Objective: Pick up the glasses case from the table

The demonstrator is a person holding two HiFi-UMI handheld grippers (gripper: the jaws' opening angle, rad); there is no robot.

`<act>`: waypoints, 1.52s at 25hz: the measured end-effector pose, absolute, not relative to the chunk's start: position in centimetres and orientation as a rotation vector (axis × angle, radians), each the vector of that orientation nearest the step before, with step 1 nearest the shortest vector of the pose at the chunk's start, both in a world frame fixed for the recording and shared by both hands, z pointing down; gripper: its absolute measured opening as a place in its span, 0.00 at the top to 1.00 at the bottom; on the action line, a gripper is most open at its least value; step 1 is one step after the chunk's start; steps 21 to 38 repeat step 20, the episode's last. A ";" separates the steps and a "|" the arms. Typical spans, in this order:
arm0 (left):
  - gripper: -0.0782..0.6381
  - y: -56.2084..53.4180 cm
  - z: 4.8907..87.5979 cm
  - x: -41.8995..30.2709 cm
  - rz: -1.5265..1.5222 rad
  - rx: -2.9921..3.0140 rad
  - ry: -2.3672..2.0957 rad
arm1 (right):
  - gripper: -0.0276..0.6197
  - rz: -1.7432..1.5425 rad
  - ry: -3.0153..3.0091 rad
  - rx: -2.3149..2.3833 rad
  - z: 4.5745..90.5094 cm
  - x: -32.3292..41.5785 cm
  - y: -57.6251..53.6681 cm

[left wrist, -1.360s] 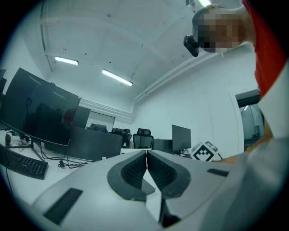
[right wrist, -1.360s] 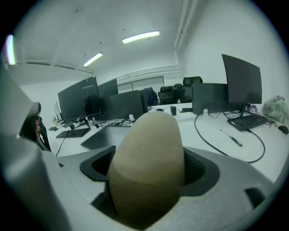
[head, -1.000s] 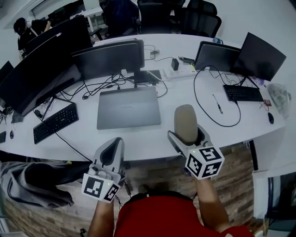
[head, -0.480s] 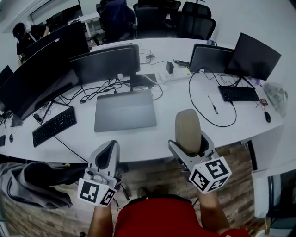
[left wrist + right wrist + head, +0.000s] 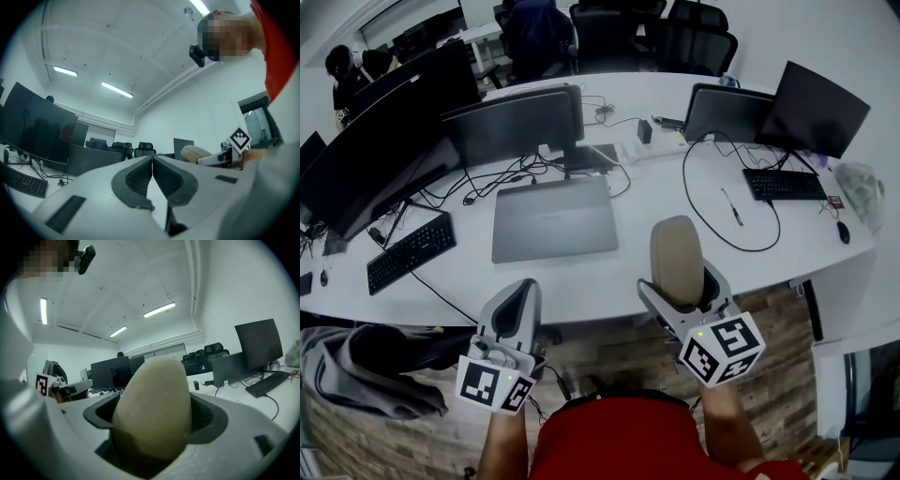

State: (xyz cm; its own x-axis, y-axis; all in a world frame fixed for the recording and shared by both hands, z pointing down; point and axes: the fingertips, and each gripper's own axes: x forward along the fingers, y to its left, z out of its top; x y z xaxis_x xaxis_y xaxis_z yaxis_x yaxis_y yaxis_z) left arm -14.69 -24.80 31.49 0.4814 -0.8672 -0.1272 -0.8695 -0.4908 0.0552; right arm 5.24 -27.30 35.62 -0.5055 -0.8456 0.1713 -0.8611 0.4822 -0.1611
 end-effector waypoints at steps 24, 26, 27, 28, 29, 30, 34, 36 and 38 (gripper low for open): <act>0.88 -25.0 31.8 -14.3 0.219 -2.696 1.569 | 0.30 0.332 -2.630 1.535 36.1 5.3 -27.3; 0.88 -25.0 31.8 -14.3 0.219 -2.696 1.569 | 0.30 0.332 -2.630 1.535 36.1 5.3 -27.3; 0.88 -25.0 31.8 -14.3 0.219 -2.696 1.569 | 0.30 0.332 -2.630 1.535 36.1 5.3 -27.3; 0.88 -25.0 31.8 -14.3 0.219 -2.696 1.569 | 0.30 0.332 -2.630 1.535 36.1 5.3 -27.3; 0.88 -25.0 31.8 -14.3 0.219 -2.696 1.569 | 0.30 0.332 -2.630 1.535 36.1 5.3 -27.3; 0.88 -25.0 31.8 -14.3 0.219 -2.696 1.569 | 0.30 0.332 -2.630 1.535 36.1 5.3 -27.3; 0.88 -25.0 31.8 -14.3 0.219 -2.696 1.569 | 0.30 0.332 -2.630 1.535 36.1 5.3 -27.3; 0.88 -25.0 31.8 -14.3 0.219 -2.696 1.569 | 0.30 0.332 -2.630 1.535 36.1 5.3 -27.3; 0.88 -25.0 31.8 -14.3 0.219 -2.696 1.569 | 0.30 0.332 -2.630 1.535 36.1 5.3 -27.3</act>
